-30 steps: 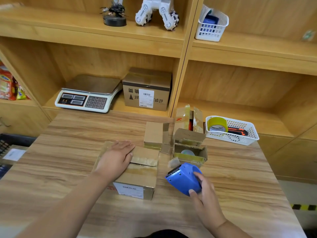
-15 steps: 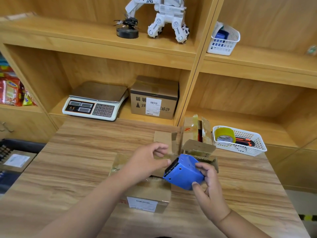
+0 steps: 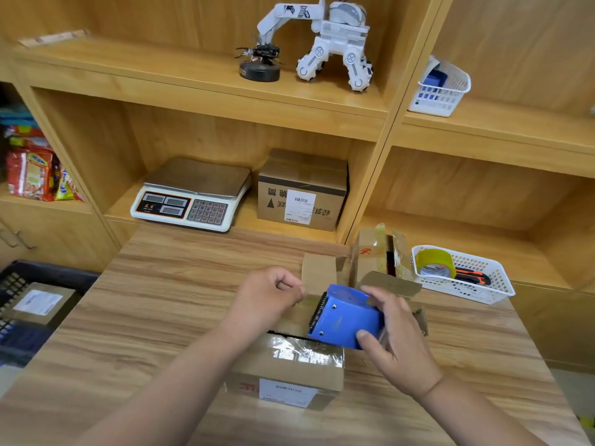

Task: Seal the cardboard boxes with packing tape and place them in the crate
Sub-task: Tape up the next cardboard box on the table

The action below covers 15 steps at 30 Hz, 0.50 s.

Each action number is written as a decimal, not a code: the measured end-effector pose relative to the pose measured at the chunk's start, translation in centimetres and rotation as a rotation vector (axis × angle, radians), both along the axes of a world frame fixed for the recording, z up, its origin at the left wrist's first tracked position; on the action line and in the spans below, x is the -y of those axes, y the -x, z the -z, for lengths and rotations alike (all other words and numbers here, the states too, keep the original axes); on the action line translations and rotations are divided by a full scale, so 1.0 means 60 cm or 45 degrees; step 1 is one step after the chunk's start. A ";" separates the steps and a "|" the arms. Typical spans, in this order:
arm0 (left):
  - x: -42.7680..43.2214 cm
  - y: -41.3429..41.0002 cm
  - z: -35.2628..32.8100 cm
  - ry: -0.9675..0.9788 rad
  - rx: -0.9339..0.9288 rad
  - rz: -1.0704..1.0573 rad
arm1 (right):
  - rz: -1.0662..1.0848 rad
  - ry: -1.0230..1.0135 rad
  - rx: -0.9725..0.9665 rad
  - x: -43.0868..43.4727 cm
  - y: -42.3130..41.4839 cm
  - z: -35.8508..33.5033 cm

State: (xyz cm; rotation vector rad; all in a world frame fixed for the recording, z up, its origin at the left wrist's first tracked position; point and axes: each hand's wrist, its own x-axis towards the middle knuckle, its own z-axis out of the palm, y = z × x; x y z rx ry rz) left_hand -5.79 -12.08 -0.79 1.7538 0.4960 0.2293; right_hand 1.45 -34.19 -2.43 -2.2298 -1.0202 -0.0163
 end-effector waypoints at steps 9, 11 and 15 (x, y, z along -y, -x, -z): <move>-0.059 0.016 0.001 0.232 -0.037 -0.026 | -0.220 0.354 0.441 -0.051 -0.021 -0.053; -0.070 0.020 0.008 0.266 -0.044 -0.031 | -0.232 0.347 0.336 -0.061 -0.023 -0.062; -0.110 0.035 0.032 0.315 -0.134 -0.064 | -0.227 0.378 0.075 -0.064 -0.031 -0.072</move>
